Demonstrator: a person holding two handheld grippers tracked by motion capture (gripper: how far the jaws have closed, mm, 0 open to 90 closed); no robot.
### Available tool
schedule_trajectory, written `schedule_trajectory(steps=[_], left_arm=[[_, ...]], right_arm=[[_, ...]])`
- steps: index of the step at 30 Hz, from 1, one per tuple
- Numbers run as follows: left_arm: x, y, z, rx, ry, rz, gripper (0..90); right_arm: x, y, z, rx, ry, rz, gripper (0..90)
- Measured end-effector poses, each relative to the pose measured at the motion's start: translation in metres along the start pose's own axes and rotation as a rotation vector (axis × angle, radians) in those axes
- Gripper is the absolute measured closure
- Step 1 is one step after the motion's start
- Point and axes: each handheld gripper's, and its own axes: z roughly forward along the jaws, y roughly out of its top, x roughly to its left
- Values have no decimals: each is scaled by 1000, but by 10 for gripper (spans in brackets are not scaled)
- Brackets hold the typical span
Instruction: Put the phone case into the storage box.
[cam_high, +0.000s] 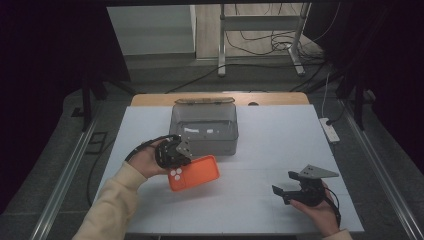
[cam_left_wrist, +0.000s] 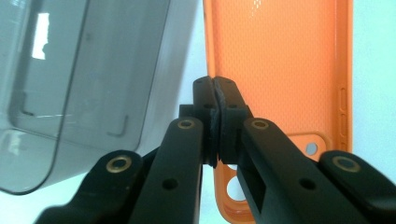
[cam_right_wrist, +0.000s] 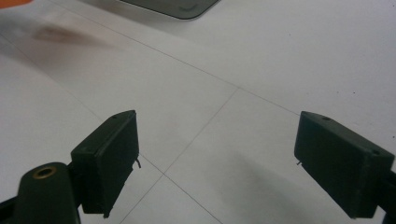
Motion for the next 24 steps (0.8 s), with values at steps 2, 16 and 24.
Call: schedule_trajectory(steps=[2,16,24], left_arm=[[-1,2,-2,7,4,0,883],[-7,13,-6,7,26,-8,883],[-9,17,-3,-6,19,-10,882]], right_arm=[[0,0,0,-1,0,0,142],[4,3,4,-15,29,12,142],[7,6,7,-22,53,17,141]])
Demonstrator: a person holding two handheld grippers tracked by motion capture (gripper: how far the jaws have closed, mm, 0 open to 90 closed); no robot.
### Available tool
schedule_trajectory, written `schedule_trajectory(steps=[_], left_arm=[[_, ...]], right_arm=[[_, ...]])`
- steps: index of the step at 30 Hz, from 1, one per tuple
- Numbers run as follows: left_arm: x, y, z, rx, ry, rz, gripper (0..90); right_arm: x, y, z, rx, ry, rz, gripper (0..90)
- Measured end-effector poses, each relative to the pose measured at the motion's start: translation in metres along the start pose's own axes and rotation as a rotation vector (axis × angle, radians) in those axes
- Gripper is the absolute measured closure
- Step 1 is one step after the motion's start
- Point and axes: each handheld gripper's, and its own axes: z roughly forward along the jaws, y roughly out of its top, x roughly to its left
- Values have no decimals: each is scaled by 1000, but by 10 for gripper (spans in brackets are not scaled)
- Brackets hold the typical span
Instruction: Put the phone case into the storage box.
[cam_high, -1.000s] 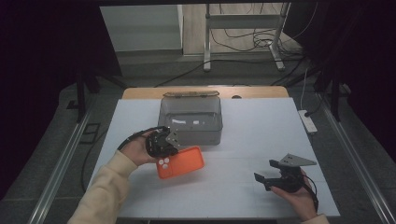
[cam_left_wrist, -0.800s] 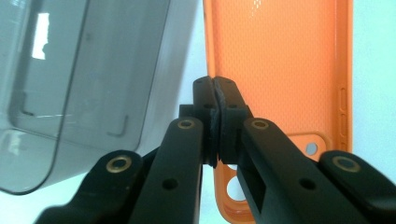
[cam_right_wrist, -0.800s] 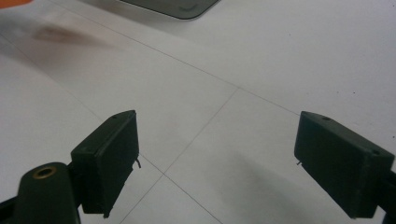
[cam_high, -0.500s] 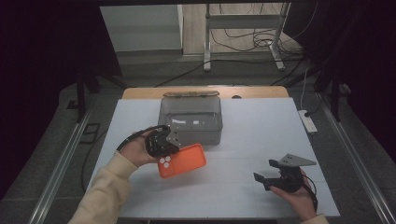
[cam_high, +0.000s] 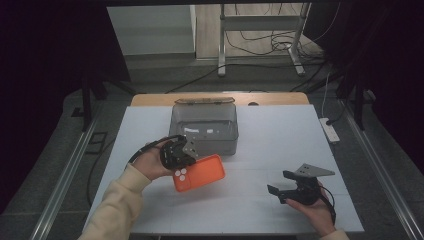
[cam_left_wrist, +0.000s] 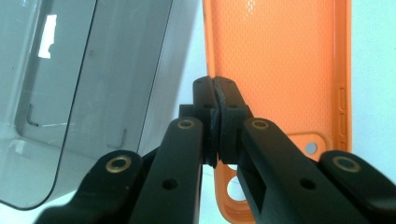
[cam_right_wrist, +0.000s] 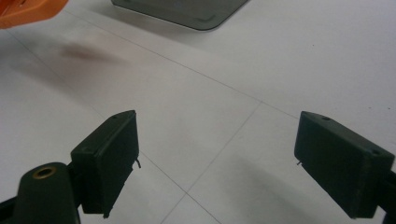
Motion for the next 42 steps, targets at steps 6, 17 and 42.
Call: schedule_trajectory(steps=[6,17,42], left_arm=[[-2,4,1,-10,-7,-1,882],[-6,12,5,-9,-1,7,882],[-13,22,5,-19,24,-7,882]], right_arm=[[1,3,3,-8,11,5,141],[6,14,9,-13,52,13,143],[25,53,34,-36,169,-16,158]])
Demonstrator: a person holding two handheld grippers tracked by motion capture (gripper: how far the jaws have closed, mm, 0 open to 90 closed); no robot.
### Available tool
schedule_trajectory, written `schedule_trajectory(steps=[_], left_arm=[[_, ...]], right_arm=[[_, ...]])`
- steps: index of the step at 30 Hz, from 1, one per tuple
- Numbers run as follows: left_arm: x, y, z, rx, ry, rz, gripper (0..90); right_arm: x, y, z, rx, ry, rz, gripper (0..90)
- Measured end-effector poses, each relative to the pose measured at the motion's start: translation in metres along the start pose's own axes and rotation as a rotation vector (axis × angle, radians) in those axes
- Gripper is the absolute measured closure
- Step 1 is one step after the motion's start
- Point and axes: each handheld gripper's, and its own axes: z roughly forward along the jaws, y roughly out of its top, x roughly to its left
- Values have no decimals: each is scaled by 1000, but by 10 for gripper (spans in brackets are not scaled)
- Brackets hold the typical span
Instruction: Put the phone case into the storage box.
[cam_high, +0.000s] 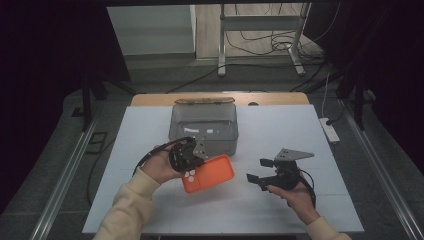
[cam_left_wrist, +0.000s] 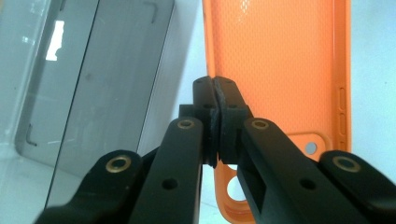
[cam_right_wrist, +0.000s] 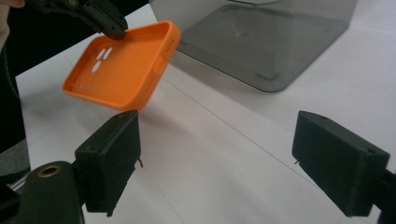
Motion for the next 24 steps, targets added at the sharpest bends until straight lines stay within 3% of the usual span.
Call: schedule_trajectory(steps=[13,24], left_arm=[[-4,5,3,-1,2,0,881],[-6,8,4,-11,7,9,881]], right_arm=[[7,14,16,5,63,3,181],[9,21,36,33,119,60,242]])
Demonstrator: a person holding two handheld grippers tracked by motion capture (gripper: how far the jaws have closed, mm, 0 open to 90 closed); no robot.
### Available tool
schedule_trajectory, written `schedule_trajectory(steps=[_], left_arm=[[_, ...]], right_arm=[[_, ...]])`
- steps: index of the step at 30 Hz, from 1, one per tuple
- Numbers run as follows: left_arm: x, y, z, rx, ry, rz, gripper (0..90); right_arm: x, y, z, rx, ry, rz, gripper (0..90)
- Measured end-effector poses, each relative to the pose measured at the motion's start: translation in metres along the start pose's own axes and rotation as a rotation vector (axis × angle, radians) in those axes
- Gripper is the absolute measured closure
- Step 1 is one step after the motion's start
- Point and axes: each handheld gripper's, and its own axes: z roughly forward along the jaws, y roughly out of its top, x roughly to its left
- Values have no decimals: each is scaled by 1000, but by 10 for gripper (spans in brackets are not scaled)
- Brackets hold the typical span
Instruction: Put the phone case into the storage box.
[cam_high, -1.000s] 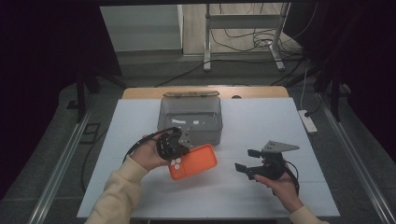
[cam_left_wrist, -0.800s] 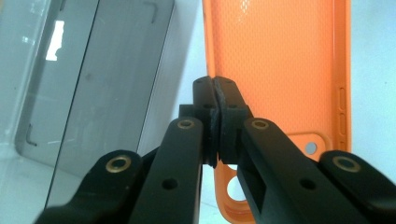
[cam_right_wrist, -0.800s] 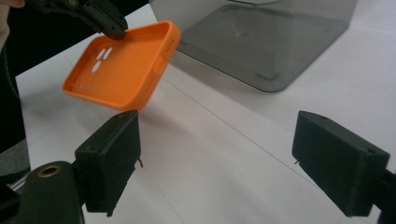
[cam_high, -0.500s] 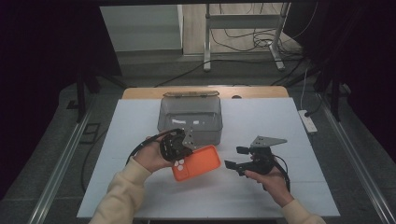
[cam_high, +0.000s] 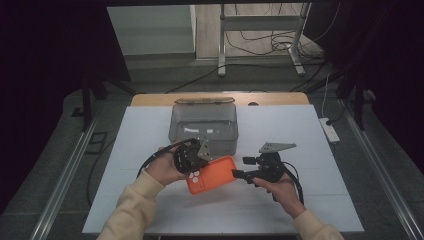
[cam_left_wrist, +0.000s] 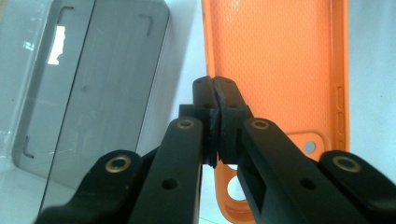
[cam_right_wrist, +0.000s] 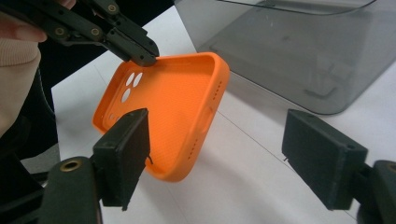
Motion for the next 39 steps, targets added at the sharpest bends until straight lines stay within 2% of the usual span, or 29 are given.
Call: schedule_trajectory(steps=[4,11,19,21,22,24,26,28,31,34,37,39], left_arm=[[-1,1,-1,-5,0,1,881],[-4,4,-1,-6,5,13,880],[-9,9,-9,-29,38,34,874],[-11,9,-10,-26,52,43,863],[-12,9,-10,-27,58,46,855],[-13,10,-11,-33,60,50,859],[-14,11,-12,-33,65,52,859],[-15,12,-13,-40,71,53,857],[-16,12,-16,-76,80,48,837],[-16,11,-19,-120,72,37,725],[-14,8,-22,-169,48,13,674],[-15,5,-23,-206,67,2,574]], right_arm=[[-3,1,5,3,23,32,295],[-2,4,15,4,79,52,418],[-2,4,18,-2,137,65,662],[-3,4,16,-12,142,86,752],[-4,4,14,-23,160,105,788],[-6,5,12,-31,183,132,792],[-7,5,10,-39,190,139,794],[-7,5,9,-53,194,141,796],[-7,6,5,-73,198,135,797],[-7,7,1,-82,201,129,799],[-8,7,-2,-86,195,120,799],[-8,7,-3,-88,194,115,799]])
